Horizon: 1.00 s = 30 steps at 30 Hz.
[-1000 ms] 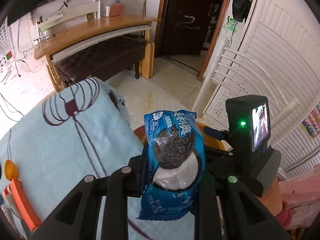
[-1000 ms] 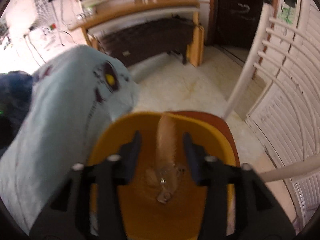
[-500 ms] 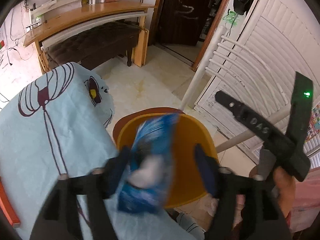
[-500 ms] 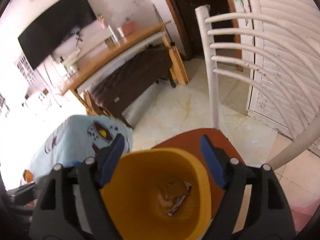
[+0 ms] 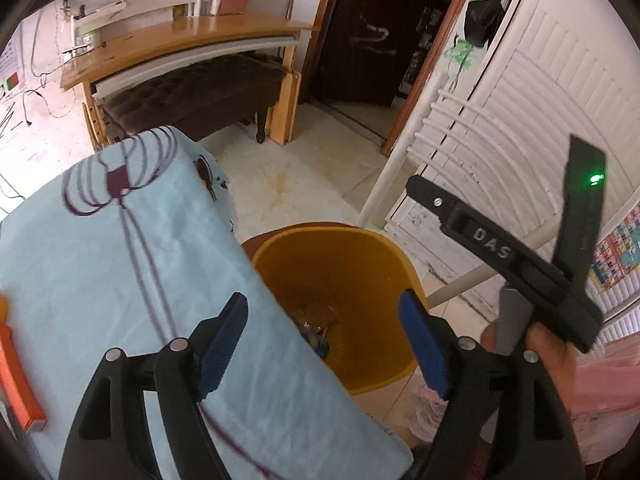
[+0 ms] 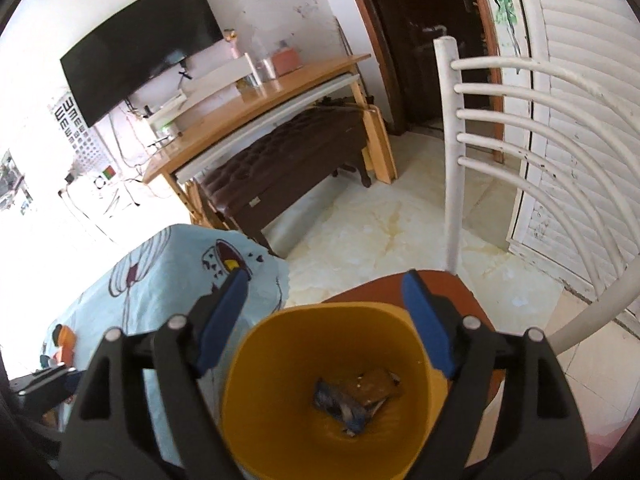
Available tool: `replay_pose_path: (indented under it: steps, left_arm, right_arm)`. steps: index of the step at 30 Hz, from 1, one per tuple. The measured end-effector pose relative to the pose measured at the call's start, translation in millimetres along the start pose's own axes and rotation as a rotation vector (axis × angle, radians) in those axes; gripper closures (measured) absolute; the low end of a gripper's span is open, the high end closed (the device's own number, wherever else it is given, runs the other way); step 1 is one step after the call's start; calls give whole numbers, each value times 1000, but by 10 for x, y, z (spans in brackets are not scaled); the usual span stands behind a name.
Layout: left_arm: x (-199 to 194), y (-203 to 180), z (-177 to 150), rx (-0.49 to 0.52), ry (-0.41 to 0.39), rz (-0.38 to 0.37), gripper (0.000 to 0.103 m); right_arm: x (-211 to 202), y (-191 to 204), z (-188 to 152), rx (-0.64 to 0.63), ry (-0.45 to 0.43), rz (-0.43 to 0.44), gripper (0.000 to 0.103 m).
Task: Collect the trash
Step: 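Grasp the green-white packet with the left tool while the right tool grasps the orange box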
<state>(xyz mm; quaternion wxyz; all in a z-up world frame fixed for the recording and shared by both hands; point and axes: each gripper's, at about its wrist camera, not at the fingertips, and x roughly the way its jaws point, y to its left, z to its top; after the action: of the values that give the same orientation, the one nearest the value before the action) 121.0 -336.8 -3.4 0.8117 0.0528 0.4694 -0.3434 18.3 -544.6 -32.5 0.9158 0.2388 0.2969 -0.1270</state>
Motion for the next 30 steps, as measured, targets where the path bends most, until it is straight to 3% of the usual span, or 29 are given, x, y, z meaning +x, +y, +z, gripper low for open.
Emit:
replay_pose_path:
  steps: [7, 16, 21, 26, 30]
  left_arm:
    - [-592, 150, -130, -1, -117, 17, 18]
    - [-1337, 826, -491, 11, -207, 198, 11]
    - [-1754, 1408, -678, -41, -232, 306, 9]
    - [-2073, 1884, -799, -123, -262, 346, 7]
    - [-2191, 2123, -946, -121, -252, 406, 7]
  right_arm:
    - [-200, 311, -7, -58, -39, 53, 24]
    - [-561, 1118, -170, -211, -94, 212, 17]
    - [-561, 1538, -347, -279, -42, 299, 17]
    - [-462, 1949, -535, -362, 20, 326, 17]
    - [-426, 2273, -658, -427, 53, 346, 17]
